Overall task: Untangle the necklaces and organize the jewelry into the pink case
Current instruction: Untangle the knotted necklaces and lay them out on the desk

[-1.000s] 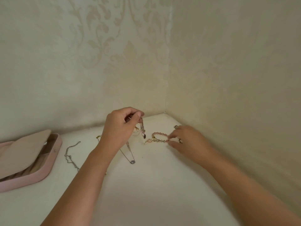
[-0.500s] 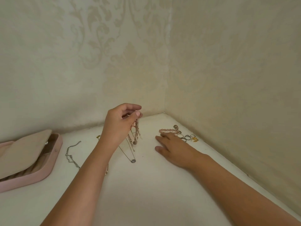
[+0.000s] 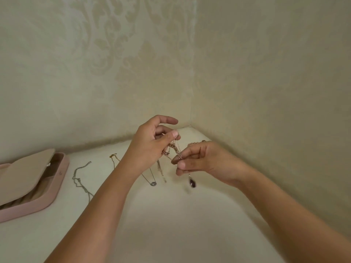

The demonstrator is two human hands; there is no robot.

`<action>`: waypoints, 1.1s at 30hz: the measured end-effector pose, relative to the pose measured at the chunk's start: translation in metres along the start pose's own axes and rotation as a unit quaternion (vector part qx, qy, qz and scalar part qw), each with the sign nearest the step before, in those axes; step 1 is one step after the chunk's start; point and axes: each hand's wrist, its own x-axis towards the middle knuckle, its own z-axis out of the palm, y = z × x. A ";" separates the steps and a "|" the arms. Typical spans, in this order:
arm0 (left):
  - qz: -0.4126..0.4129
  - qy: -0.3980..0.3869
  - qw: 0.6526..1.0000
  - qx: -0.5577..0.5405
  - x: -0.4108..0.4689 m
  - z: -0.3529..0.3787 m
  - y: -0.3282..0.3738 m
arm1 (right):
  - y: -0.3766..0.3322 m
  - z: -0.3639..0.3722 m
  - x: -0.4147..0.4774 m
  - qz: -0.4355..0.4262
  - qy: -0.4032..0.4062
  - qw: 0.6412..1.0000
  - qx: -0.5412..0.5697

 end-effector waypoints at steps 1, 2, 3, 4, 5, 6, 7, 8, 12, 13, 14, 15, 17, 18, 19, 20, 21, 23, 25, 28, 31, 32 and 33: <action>-0.009 0.000 1.000 0.003 0.000 0.000 0.000 | 0.001 -0.007 -0.001 0.016 -0.014 0.999 -0.023; -0.018 -0.001 1.000 0.009 0.001 0.000 -0.001 | 0.001 -0.015 -0.003 0.032 -0.025 0.998 -0.042; -0.028 -0.006 0.999 0.018 0.001 0.000 -0.001 | 0.002 -0.022 -0.005 0.044 -0.034 0.997 -0.053; -0.036 -0.013 0.999 0.030 0.001 0.001 -0.002 | 0.001 -0.029 -0.007 0.055 -0.041 0.996 -0.056; -0.045 -0.022 0.998 0.043 0.000 0.002 -0.003 | -0.001 -0.035 -0.010 0.065 -0.051 0.995 -0.056; -0.053 -0.031 0.997 0.054 0.000 0.004 -0.004 | -0.003 -0.041 -0.013 0.073 -0.061 0.994 -0.056; -0.060 -0.039 0.996 0.062 -0.001 0.006 -0.006 | -0.006 -0.047 -0.015 0.079 -0.072 0.993 -0.057; -0.065 -0.045 0.995 0.066 -0.001 0.008 -0.008 | -0.009 -0.051 -0.018 0.087 -0.080 0.991 -0.061; -0.096 -0.062 0.990 0.084 -0.004 0.024 -0.017 | -0.011 -0.060 -0.022 0.147 -0.130 0.971 -0.134; -0.109 -0.072 0.987 0.095 -0.006 0.029 -0.021 | -0.010 -0.060 -0.022 0.170 -0.146 0.961 -0.161; -0.118 -0.084 0.983 0.110 -0.007 0.035 -0.026 | -0.008 -0.060 -0.022 0.194 -0.155 0.950 -0.189; -0.123 -0.097 0.979 0.131 -0.009 0.040 -0.031 | -0.007 -0.060 -0.023 0.217 -0.157 0.938 -0.218; -0.121 -0.115 0.972 0.165 -0.010 0.048 -0.040 | -0.007 -0.061 -0.025 0.256 -0.144 0.918 -0.265; -0.116 -0.116 0.971 0.175 -0.011 0.051 -0.043 | -0.008 -0.061 -0.027 0.270 -0.139 0.911 -0.278; -0.110 -0.115 0.970 0.182 -0.011 0.053 -0.044 | -0.010 -0.063 -0.029 0.278 -0.140 0.907 -0.286; -0.102 -0.113 0.969 0.193 -0.011 0.054 -0.044 | -0.012 -0.064 -0.031 0.280 -0.142 0.904 -0.289; -0.091 -0.113 0.968 0.207 -0.011 0.055 -0.044 | -0.014 -0.065 -0.032 0.278 -0.146 0.904 -0.289; -0.070 -0.123 0.961 0.238 -0.012 0.055 -0.043 | -0.015 -0.063 -0.033 0.257 -0.150 0.913 -0.279; -0.060 -0.137 0.955 0.258 -0.011 0.052 -0.040 | -0.012 -0.063 -0.030 0.208 -0.120 0.936 -0.257; -0.071 -0.169 0.961 0.207 -0.009 0.044 -0.033 | -0.010 -0.062 -0.024 0.128 -0.061 0.963 -0.228; -0.115 -0.250 0.960 0.045 -0.012 0.041 -0.022 | -0.011 -0.059 -0.021 0.077 -0.028 0.980 -0.184; -0.127 -0.269 0.955 0.001 -0.013 0.040 -0.020 | -0.011 -0.059 -0.020 0.065 -0.015 0.984 -0.163; -0.135 -0.278 0.951 -0.030 -0.013 0.041 -0.018 | -0.011 -0.058 -0.020 0.056 -0.002 0.988 -0.141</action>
